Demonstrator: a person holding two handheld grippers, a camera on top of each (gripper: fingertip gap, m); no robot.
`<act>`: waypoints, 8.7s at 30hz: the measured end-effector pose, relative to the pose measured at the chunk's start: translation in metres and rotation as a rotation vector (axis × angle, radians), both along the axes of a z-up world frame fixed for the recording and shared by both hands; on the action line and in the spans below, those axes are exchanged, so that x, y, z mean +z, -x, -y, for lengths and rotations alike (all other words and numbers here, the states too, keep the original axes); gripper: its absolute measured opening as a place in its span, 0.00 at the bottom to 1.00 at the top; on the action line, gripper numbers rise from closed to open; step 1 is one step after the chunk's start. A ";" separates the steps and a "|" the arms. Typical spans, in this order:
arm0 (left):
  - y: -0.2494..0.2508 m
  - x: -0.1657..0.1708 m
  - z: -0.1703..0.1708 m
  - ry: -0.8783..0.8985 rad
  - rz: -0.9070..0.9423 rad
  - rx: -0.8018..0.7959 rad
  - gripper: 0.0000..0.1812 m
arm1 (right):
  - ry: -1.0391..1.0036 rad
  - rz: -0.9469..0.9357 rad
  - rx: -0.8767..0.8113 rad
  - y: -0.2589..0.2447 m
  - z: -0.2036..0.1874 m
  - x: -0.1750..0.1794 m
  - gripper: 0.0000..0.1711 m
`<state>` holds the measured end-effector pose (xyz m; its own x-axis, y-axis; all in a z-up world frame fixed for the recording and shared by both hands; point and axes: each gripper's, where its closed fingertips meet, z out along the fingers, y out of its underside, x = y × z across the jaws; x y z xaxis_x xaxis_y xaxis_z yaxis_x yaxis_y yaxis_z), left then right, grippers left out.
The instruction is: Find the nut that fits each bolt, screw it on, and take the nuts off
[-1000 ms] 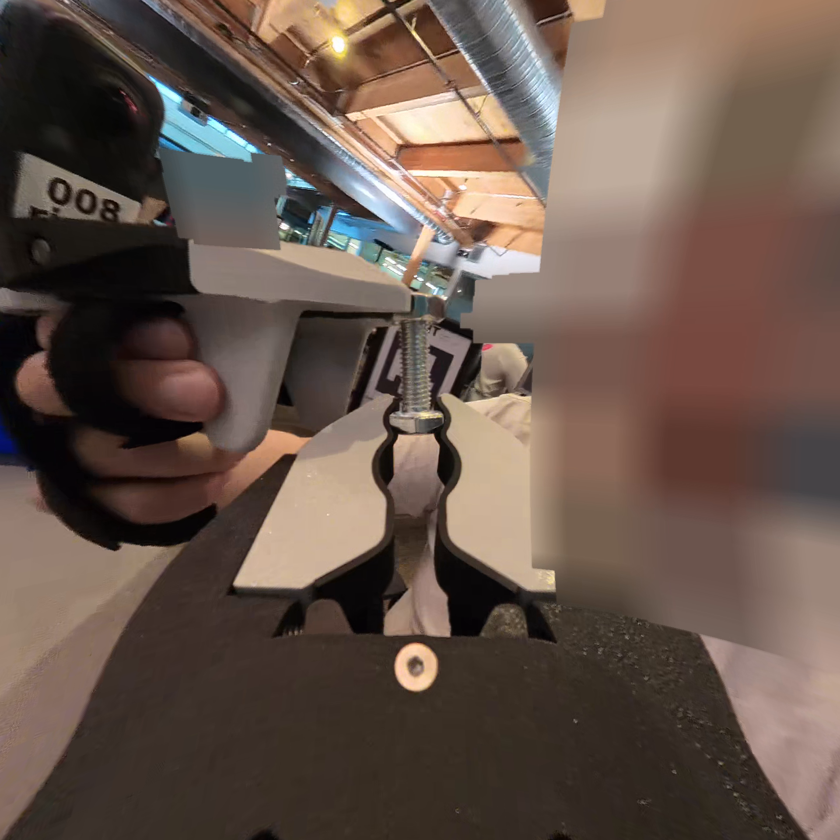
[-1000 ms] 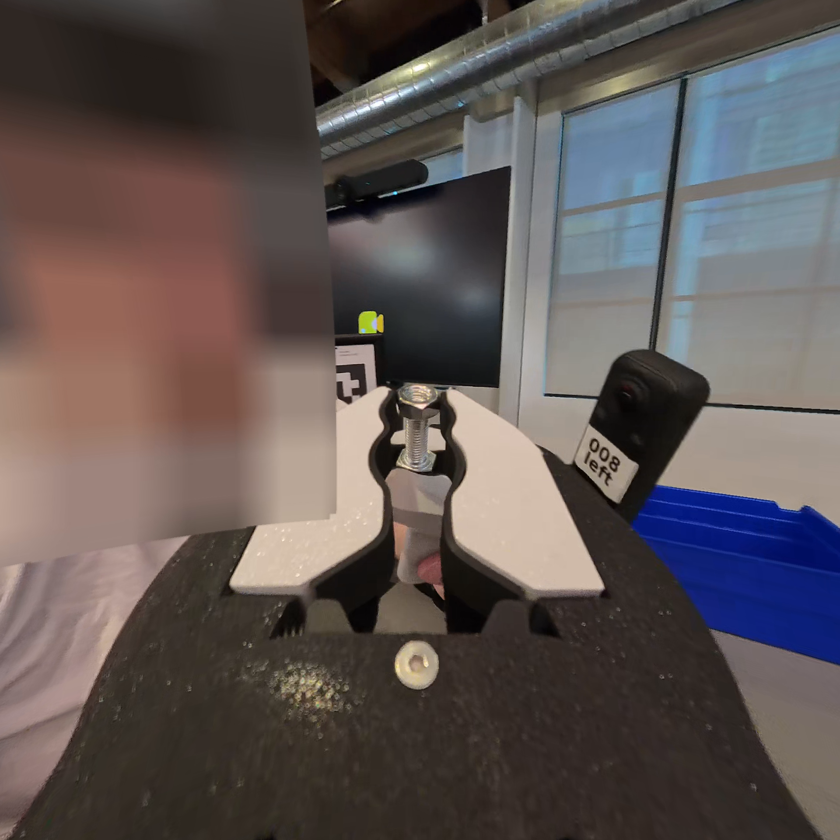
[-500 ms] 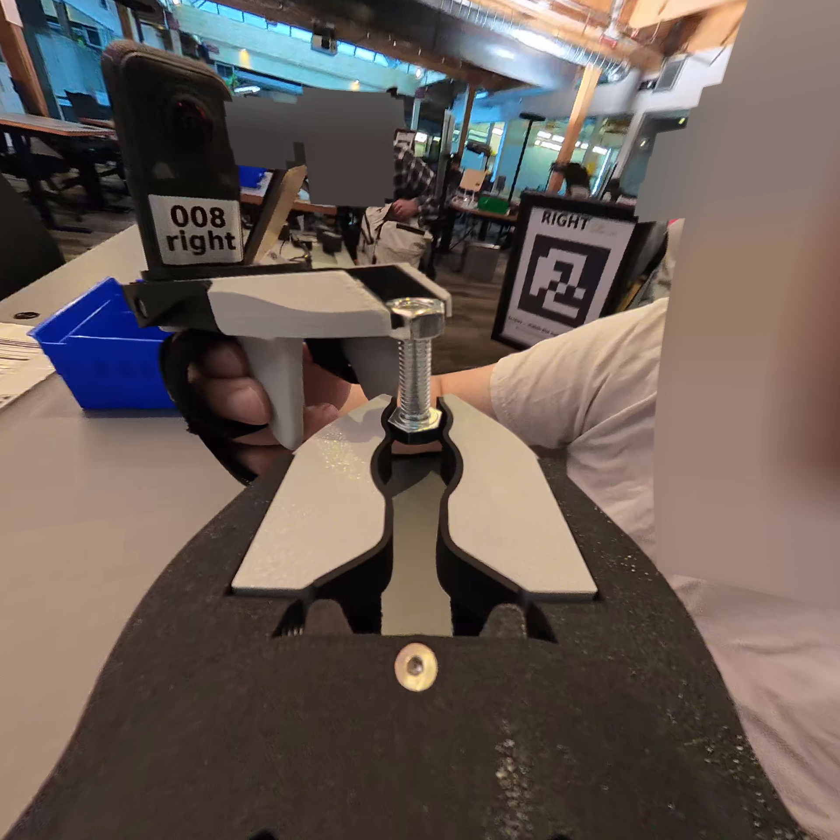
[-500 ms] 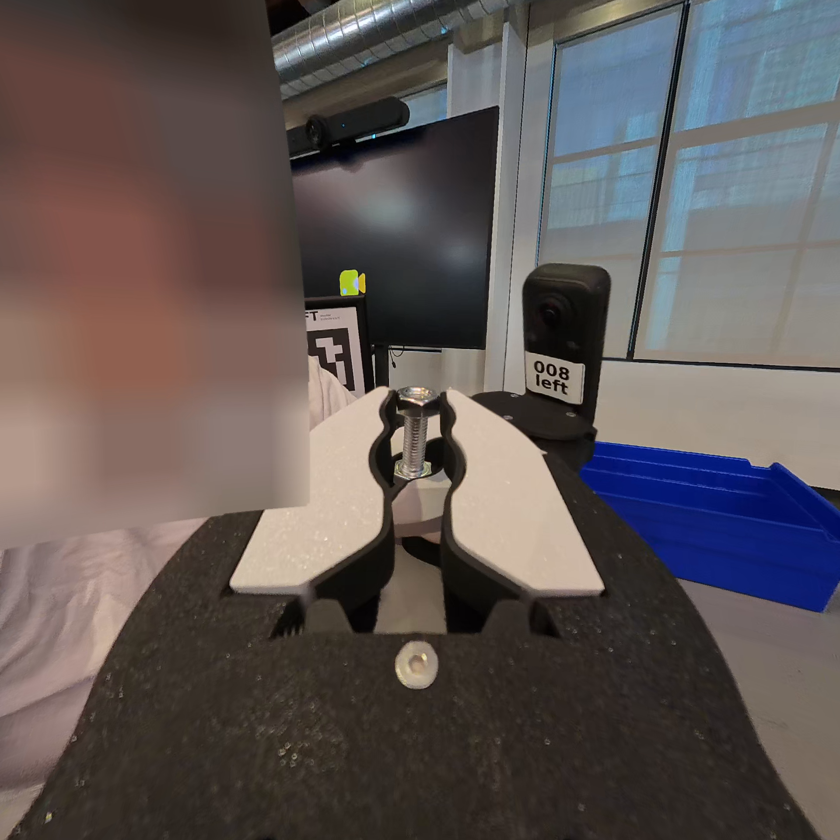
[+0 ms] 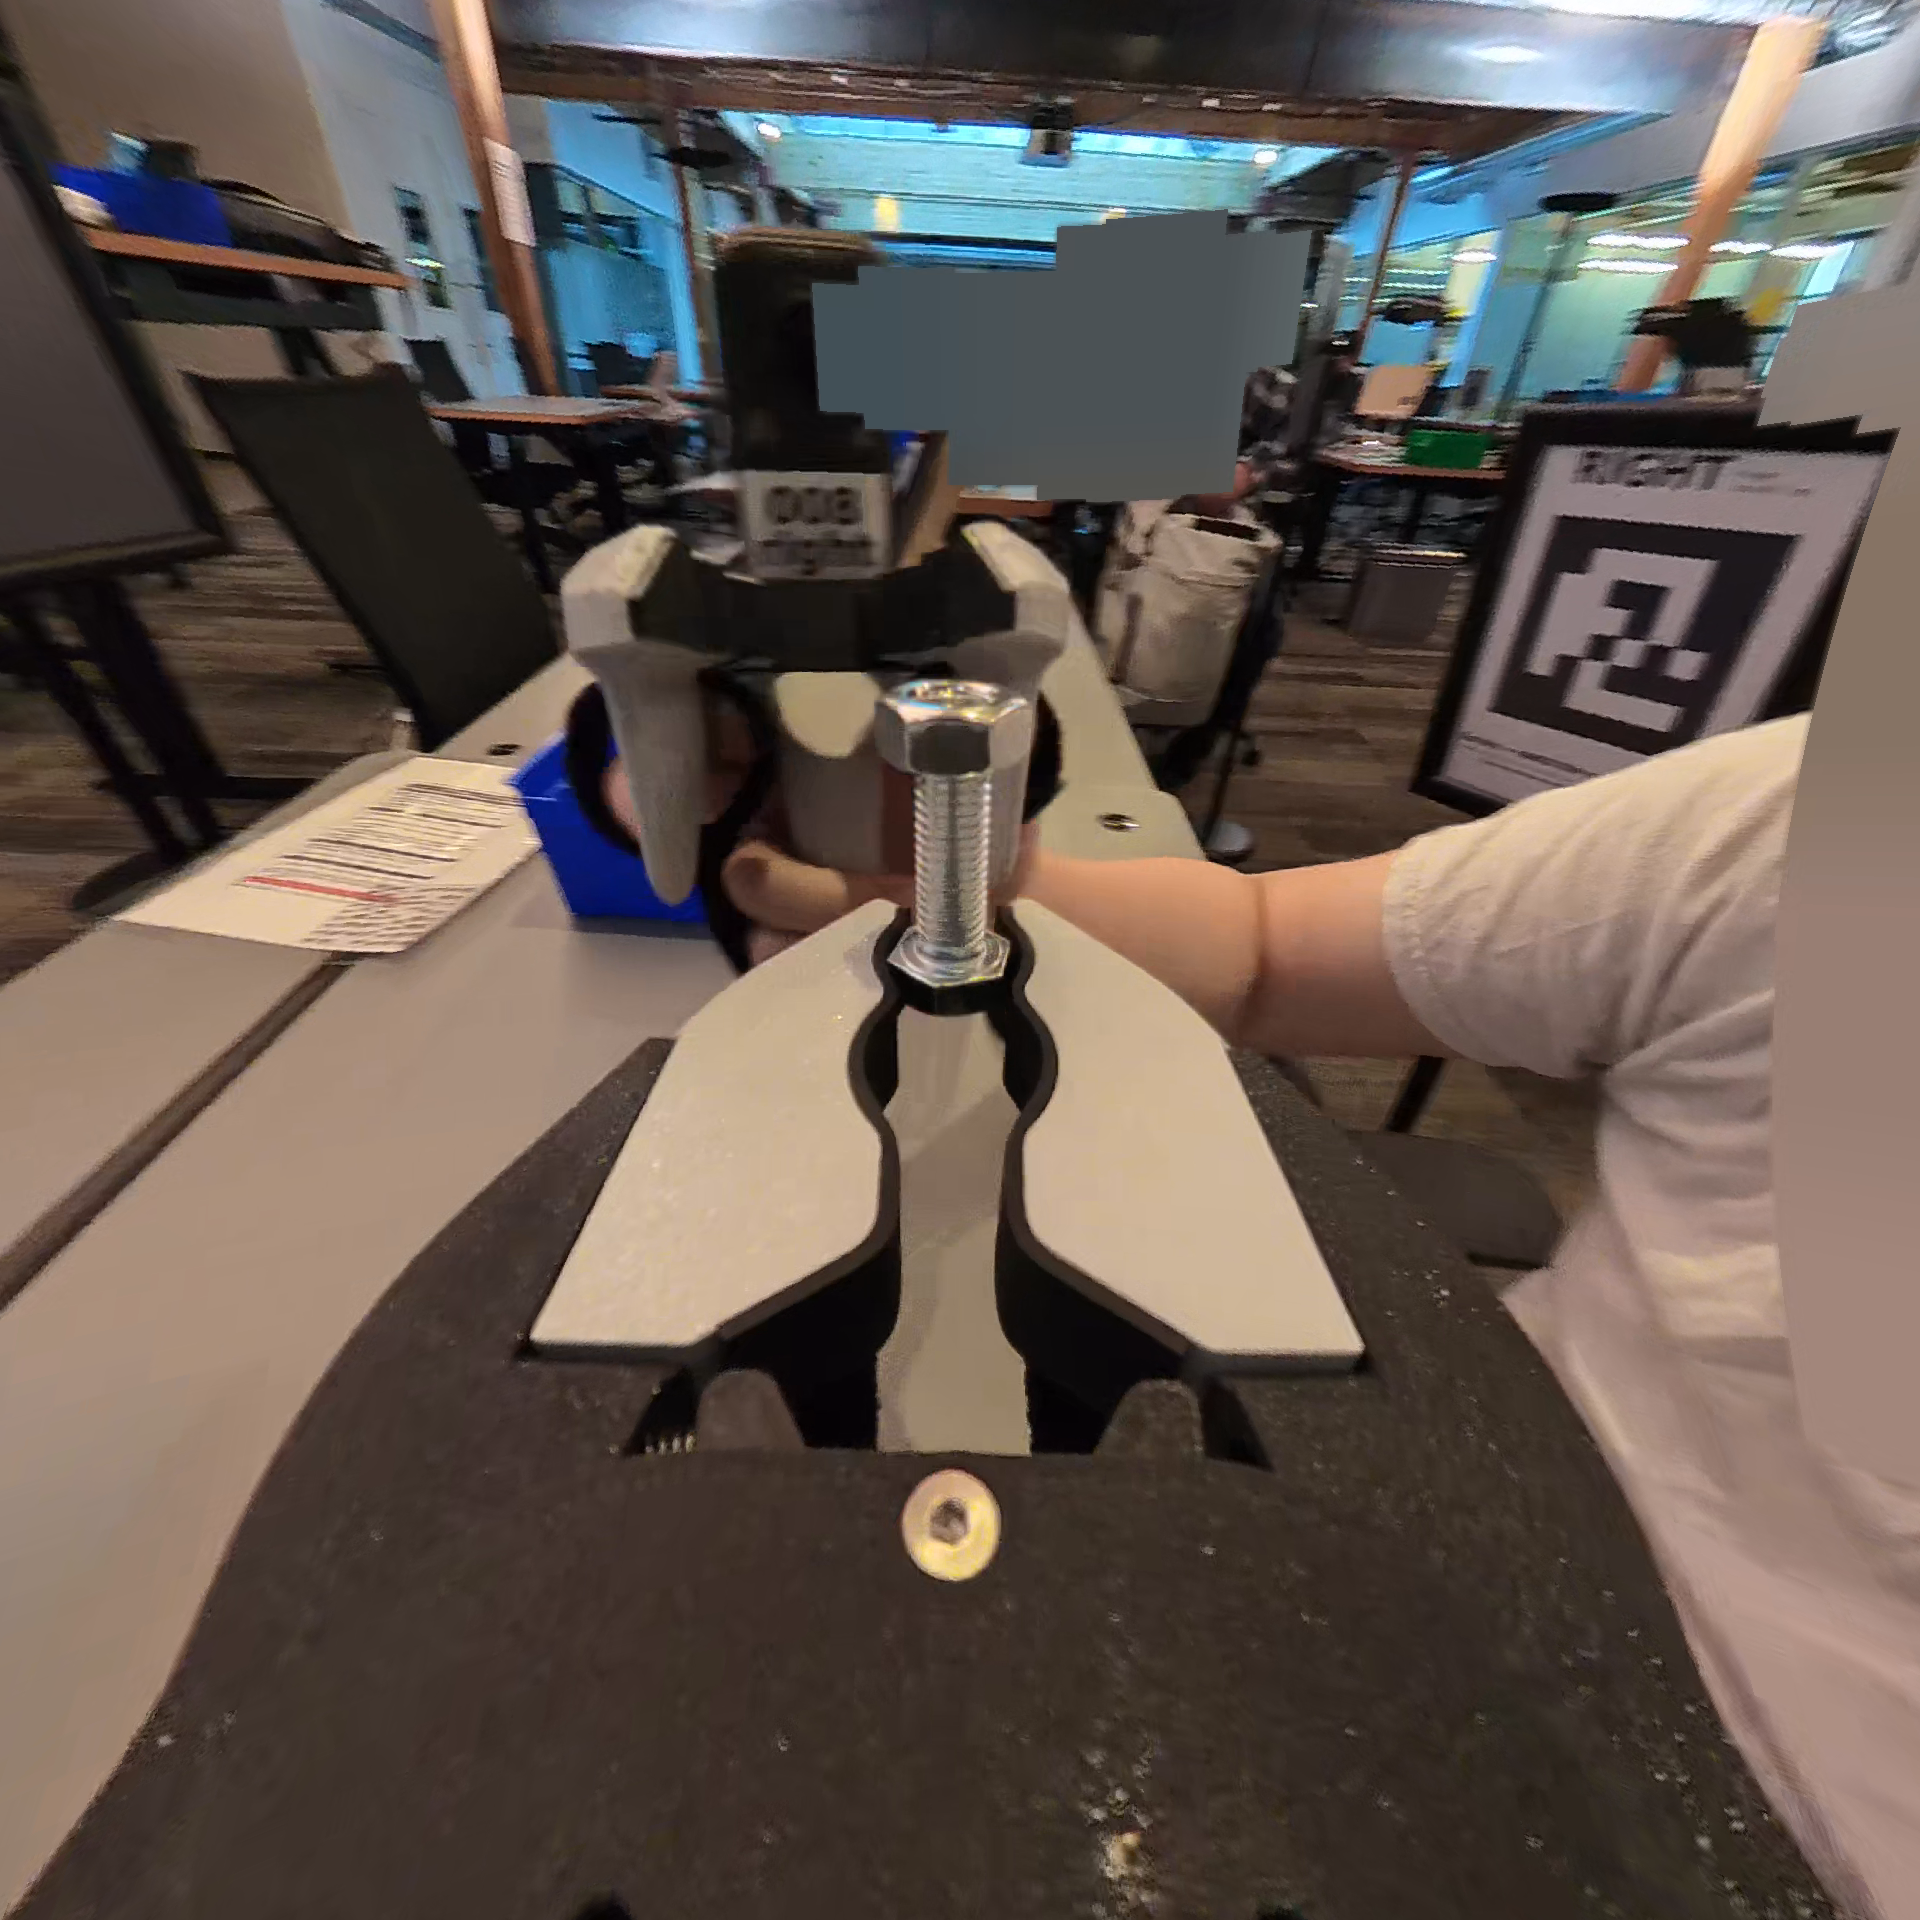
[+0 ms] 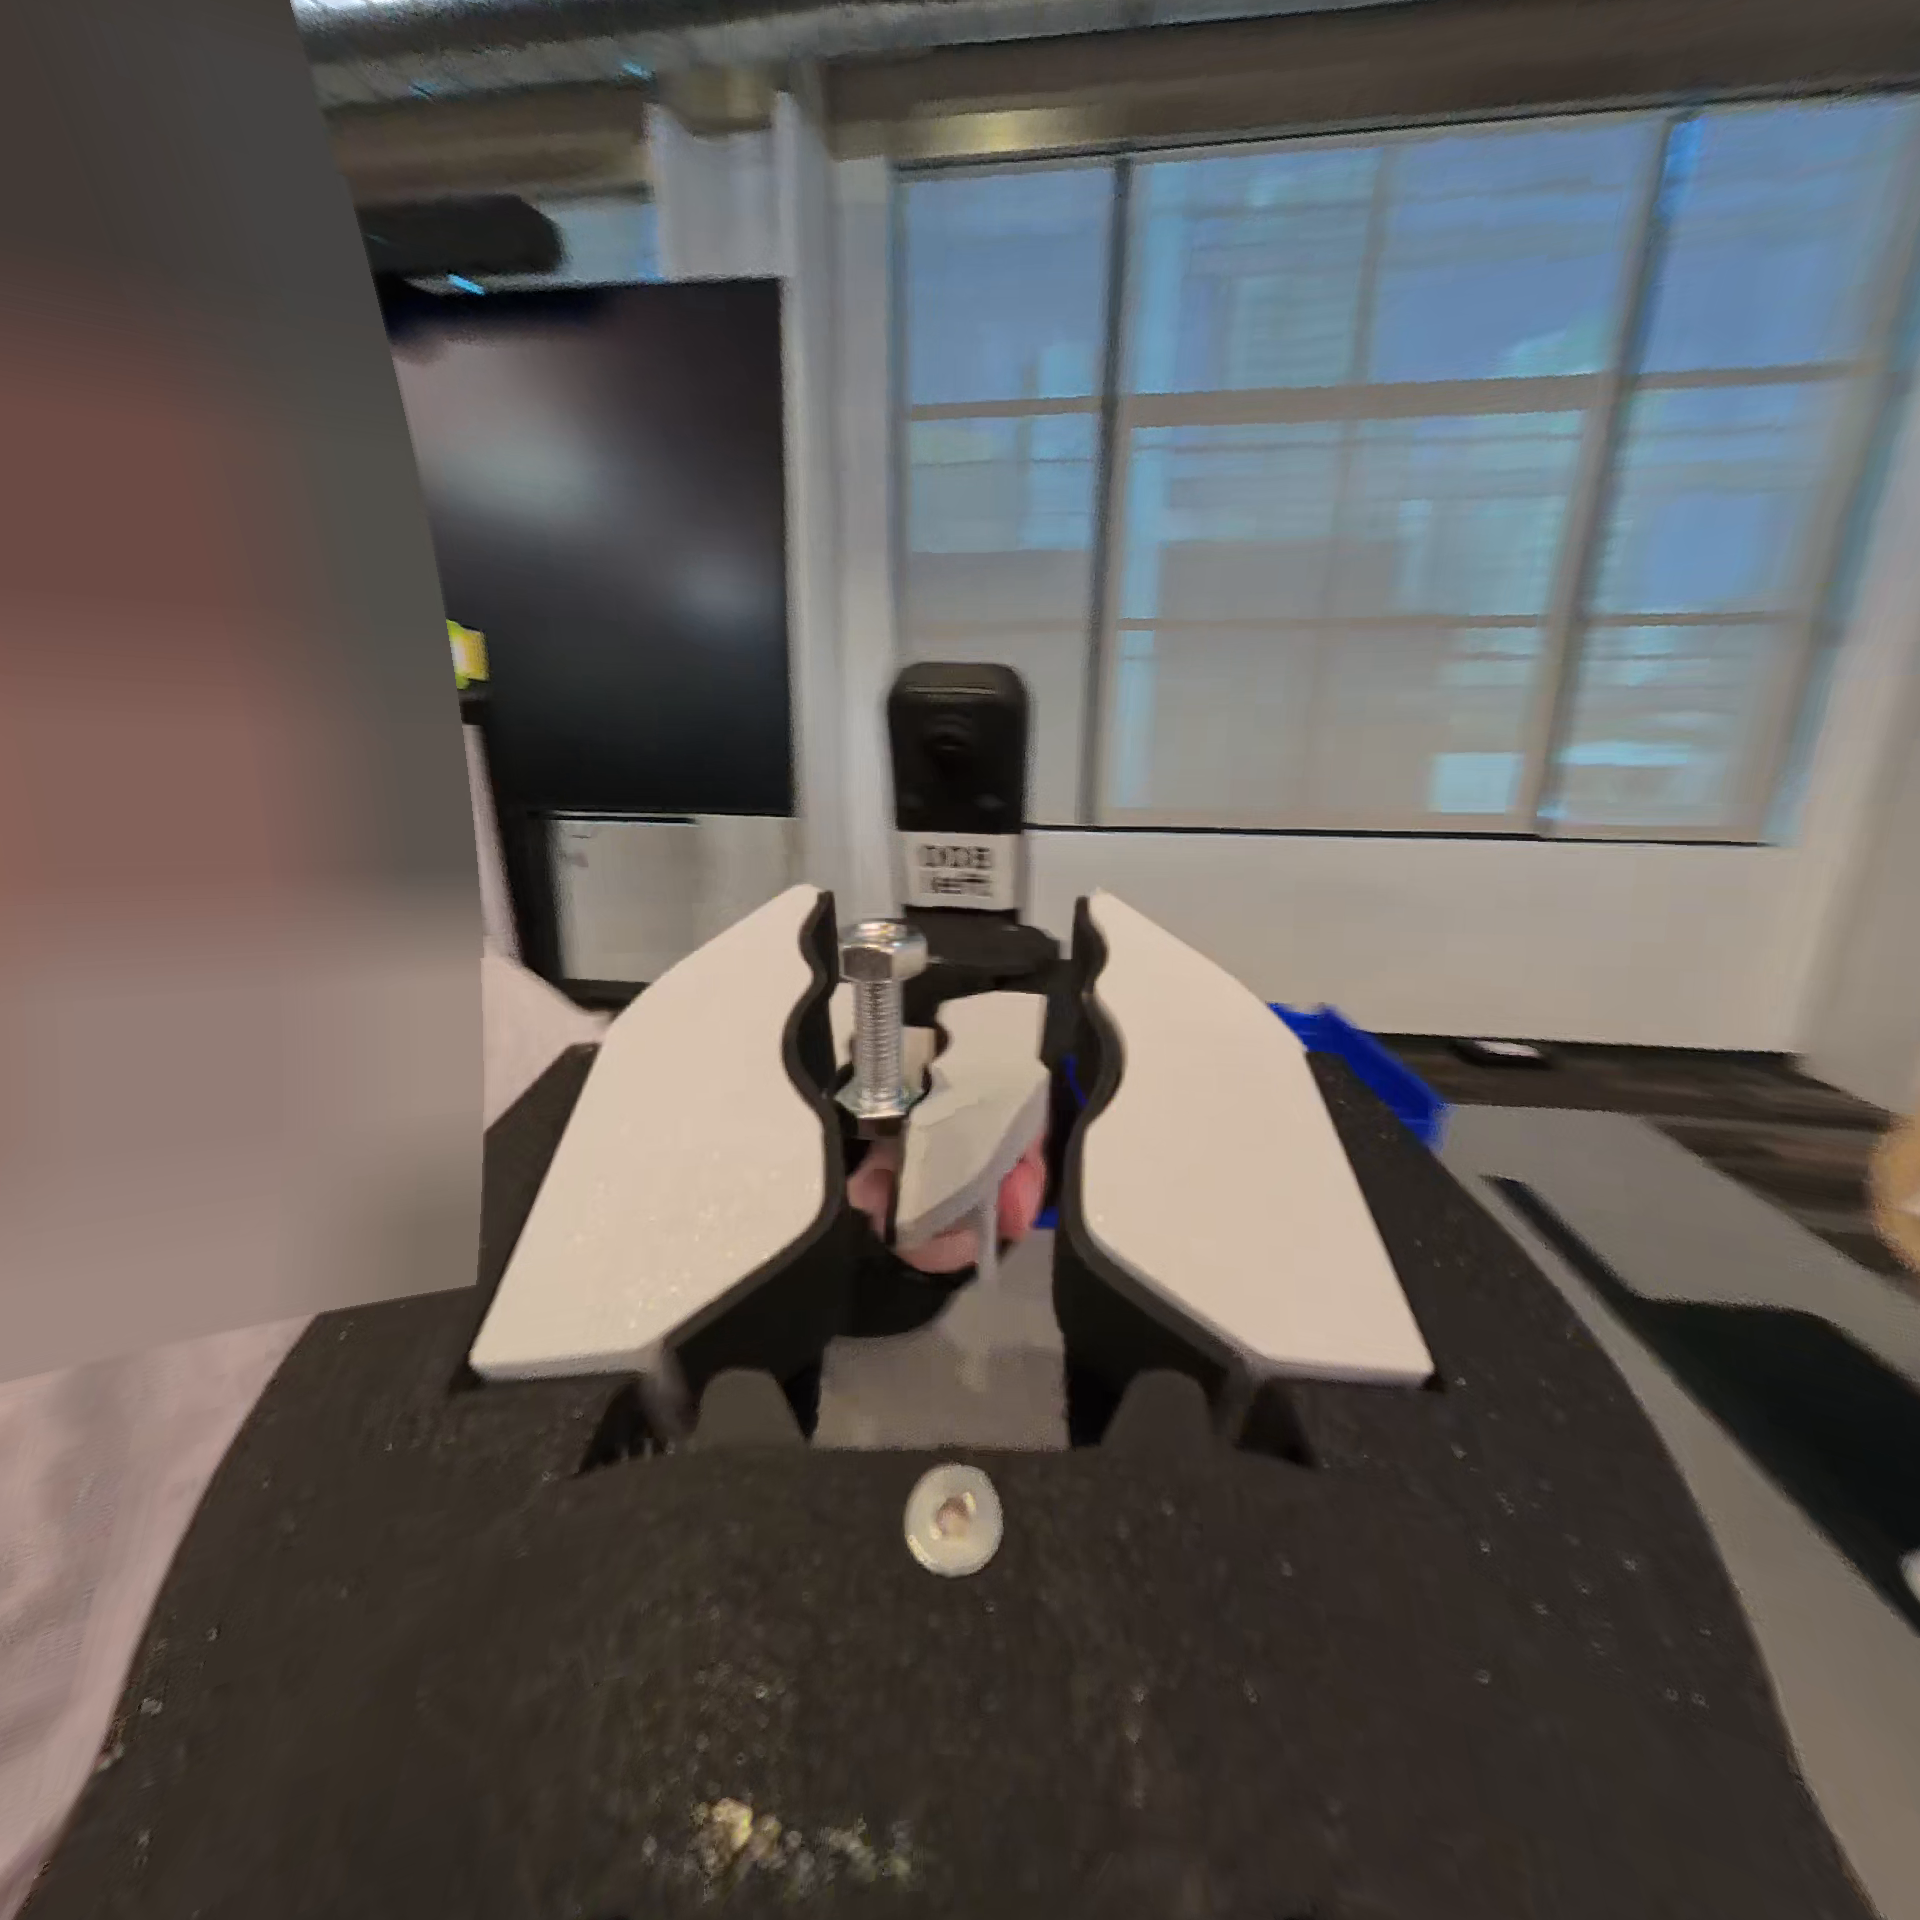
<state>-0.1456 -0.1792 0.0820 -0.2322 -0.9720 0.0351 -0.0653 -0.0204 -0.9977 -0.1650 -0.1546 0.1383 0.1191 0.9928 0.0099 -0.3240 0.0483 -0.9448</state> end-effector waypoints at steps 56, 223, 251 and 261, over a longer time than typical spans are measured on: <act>0.010 0.008 0.026 0.090 -0.012 -0.200 0.08 | 0.757 0.825 -1.233 -0.372 -0.045 -0.115 0.11; 0.054 -0.058 0.006 -0.054 -0.284 0.986 0.34 | 1.540 1.047 -1.236 -0.567 0.014 -0.262 0.08; 0.147 -0.095 -0.044 -0.122 -0.492 1.306 0.28 | 1.523 0.918 -0.963 -0.375 -0.083 -0.258 0.03; 0.213 -0.079 -0.049 -0.084 -0.418 1.433 0.28 | 1.409 0.945 -0.945 -0.318 -0.098 -0.147 0.03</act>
<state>-0.3581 -0.1304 0.0034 0.9083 -0.3621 -0.2096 -0.3136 -0.2574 -0.9140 0.1526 -0.0565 -0.0090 0.9704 -0.0270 -0.2400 -0.0963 -0.9546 -0.2820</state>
